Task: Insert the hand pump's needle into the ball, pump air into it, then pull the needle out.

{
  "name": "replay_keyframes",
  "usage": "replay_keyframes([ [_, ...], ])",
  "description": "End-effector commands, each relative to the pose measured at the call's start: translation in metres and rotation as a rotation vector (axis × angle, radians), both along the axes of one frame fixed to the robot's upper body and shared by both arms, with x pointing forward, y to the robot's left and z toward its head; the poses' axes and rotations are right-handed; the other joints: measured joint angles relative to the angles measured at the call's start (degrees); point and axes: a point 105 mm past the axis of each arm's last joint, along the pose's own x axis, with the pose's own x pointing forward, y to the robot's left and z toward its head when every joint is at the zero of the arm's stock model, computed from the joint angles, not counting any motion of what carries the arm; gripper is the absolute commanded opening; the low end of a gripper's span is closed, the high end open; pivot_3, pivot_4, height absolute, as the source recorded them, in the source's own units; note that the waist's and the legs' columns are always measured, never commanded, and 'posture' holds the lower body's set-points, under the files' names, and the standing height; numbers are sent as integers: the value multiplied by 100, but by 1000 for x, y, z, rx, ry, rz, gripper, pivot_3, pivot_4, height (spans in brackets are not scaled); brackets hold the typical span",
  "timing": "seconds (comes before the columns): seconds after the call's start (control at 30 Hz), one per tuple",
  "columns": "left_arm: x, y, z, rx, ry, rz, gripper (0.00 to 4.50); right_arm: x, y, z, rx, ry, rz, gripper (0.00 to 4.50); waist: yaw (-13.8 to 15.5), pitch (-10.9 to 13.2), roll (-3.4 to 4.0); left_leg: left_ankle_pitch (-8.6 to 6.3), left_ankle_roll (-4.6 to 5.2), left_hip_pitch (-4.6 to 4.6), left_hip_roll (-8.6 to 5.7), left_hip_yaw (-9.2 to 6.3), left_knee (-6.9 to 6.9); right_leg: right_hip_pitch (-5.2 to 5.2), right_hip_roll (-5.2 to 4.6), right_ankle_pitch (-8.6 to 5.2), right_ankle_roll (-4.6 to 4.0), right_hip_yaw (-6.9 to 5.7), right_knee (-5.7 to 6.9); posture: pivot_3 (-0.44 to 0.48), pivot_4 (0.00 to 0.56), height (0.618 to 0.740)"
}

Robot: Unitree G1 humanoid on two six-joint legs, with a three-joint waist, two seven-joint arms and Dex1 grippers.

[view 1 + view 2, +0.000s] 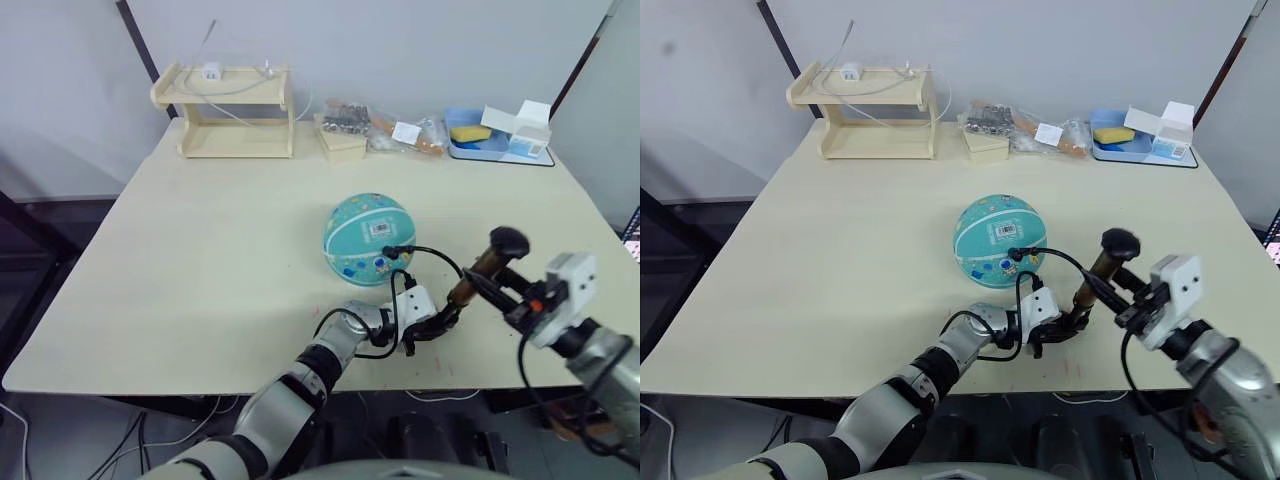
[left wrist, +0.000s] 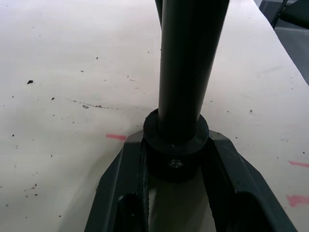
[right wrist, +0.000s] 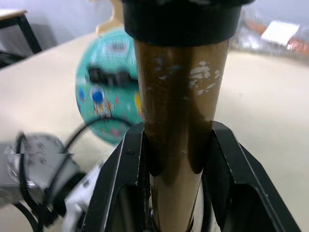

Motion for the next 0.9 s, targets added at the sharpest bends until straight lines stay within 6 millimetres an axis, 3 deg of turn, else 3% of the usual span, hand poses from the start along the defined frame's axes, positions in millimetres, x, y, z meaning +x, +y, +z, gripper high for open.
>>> replay_keyframes([
  [0.03, -8, 5, -15, 35, 60, -1, 1034, -17, -2, -72, -61, 271, -16, 975, 5, -7, 21, 0, 0, 0, 2, 0, 0, 0, 2, 0, 0, -1, 1, 0, 150, 740],
  [0.13, -9, 6, -15, 38, 60, -3, 1033, -10, -4, -48, -52, 183, -23, 975, 14, -8, 54, 0, -1, -6, 2, -3, -1, -4, 2, 2, -7, -2, 1, 0, 150, 740],
  [0.27, -10, 5, -16, 39, 63, -8, 1033, 0, -16, 37, -19, -55, -46, 975, 23, 33, 101, 0, 0, -30, -9, -4, 0, -17, -4, 14, -25, 2, 1, 0, 150, 740],
  [0.33, -11, 5, -16, 40, 64, -11, 1033, -2, -18, 60, -31, -104, -40, 975, 26, 69, 131, 1, 1, -49, -22, -3, 2, -33, -14, 16, -24, 8, 2, 0, 150, 740],
  [0.47, -12, 2, -16, 41, 67, -22, 1033, -13, -28, 125, -25, -241, -48, 975, 26, 99, 155, 2, 2, -93, -28, -4, 4, -76, -19, 17, -23, 9, 7, 0, 150, 740],
  [0.63, -13, 1, -16, 41, 68, -27, 1033, -26, -34, 168, -36, -287, -47, 975, 38, 124, 148, 3, 3, -143, -31, -4, 16, -123, -19, 23, -19, 10, 12, 0, 150, 740],
  [0.7, -13, 1, -16, 40, 68, -28, 1033, -29, -35, 174, -44, -283, -49, 975, 40, 132, 136, 3, 4, -146, -31, -2, 17, -125, -21, 23, -19, 11, 12, 0, 150, 740],
  [0.77, -14, 1, -16, 40, 69, -29, 1033, -29, -34, 167, -58, -247, -51, 975, 39, 135, 132, 3, 4, -147, -31, -2, 17, -125, -20, 23, -19, 10, 12, 0, 150, 740],
  [0.9, -14, 0, -16, 36, 69, -30, 1033, -20, -30, 111, -93, -81, -60, 975, 43, 130, 127, 3, 5, -143, -31, 1, 18, -123, -18, 23, -19, 10, 12, 0, 150, 740],
])
